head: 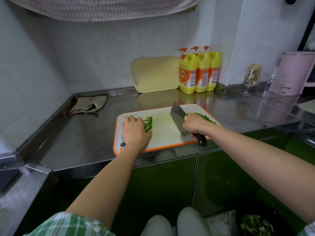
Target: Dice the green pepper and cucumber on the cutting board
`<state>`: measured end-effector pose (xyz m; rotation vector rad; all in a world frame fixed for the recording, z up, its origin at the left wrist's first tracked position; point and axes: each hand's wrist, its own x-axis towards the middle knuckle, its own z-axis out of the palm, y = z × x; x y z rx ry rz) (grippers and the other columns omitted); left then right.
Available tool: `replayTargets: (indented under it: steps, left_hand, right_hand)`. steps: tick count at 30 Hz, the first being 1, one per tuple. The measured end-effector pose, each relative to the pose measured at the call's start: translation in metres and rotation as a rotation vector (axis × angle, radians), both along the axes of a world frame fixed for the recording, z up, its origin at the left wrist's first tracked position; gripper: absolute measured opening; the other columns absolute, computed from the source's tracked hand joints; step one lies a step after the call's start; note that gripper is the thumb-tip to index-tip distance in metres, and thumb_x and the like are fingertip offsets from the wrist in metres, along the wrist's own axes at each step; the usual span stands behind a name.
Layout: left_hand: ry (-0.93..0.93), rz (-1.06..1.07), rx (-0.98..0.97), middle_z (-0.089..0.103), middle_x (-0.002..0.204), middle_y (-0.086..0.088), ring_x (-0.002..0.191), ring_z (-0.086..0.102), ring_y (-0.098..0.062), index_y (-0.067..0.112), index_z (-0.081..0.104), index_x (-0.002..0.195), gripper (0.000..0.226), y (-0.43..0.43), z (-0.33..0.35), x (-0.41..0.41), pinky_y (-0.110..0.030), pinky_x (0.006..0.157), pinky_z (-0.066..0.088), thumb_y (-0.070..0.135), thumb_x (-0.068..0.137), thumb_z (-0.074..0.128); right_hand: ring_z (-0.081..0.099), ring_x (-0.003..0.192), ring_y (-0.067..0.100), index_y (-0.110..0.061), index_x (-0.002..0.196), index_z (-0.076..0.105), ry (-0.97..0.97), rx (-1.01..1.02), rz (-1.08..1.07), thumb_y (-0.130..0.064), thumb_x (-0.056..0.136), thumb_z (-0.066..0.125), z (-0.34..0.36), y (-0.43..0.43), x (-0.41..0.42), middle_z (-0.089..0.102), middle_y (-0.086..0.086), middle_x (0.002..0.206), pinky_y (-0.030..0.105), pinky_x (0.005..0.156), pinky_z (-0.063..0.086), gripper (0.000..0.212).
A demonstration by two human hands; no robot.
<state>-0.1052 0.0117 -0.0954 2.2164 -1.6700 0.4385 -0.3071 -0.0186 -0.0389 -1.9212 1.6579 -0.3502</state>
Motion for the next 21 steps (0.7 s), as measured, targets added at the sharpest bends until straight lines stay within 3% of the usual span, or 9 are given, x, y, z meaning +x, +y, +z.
replayTargets:
  steps: [5, 12, 17, 21]
  left_hand:
    - [-0.017, -0.062, -0.068, 0.056, 0.107, -0.007, 0.103, 0.04, -0.03, 0.021, 0.072, 0.101, 0.024, -0.002, -0.003, 0.006, -0.037, 0.082, 0.03, 0.024, 0.092, 0.05]
    - [0.063, -0.309, 0.007, 0.059, 0.121, 0.0, 0.111, 0.044, -0.024, 0.027, 0.066, 0.113, 0.025, 0.001, -0.005, -0.011, -0.036, 0.088, 0.03, 0.031, 0.091, 0.054]
    - [0.247, -0.52, 0.036, 0.066, 0.114, -0.002, 0.109, 0.052, -0.025, 0.024, 0.069, 0.111, 0.027, -0.002, -0.004, -0.04, -0.034, 0.092, 0.038, 0.022, 0.085, 0.061]
    - [0.376, -0.476, -0.041, 0.06, 0.116, -0.006, 0.11, 0.051, -0.024, 0.016, 0.062, 0.12, 0.043, -0.003, -0.016, -0.047, -0.033, 0.094, 0.04, 0.031, 0.08, 0.067]
  right_hand:
    - [0.049, 0.045, 0.02, 0.004, 0.102, 0.046, 0.115, -0.008, 0.041, 0.002, 0.092, 0.037, 0.011, 0.003, 0.006, 0.053, 0.015, 0.063, 0.023, 0.042, 0.039, 0.014]
    - [0.051, 0.045, 0.021, 0.005, 0.099, 0.048, 0.154, -0.034, 0.042, 0.004, 0.092, 0.039, 0.007, 0.004, 0.008, 0.053, 0.017, 0.063, 0.024, 0.04, 0.039, 0.011]
    - [0.056, 0.047, 0.02, 0.006, 0.096, 0.058, 0.258, -0.06, 0.055, 0.003, 0.089, 0.047, 0.005, 0.005, 0.015, 0.058, 0.013, 0.058, 0.027, 0.044, 0.045, 0.013]
    - [0.061, 0.053, 0.023, 0.008, 0.103, 0.062, 0.276, -0.084, 0.039, 0.002, 0.09, 0.048, 0.001, 0.002, 0.015, 0.059, 0.013, 0.061, 0.03, 0.048, 0.048, 0.02]
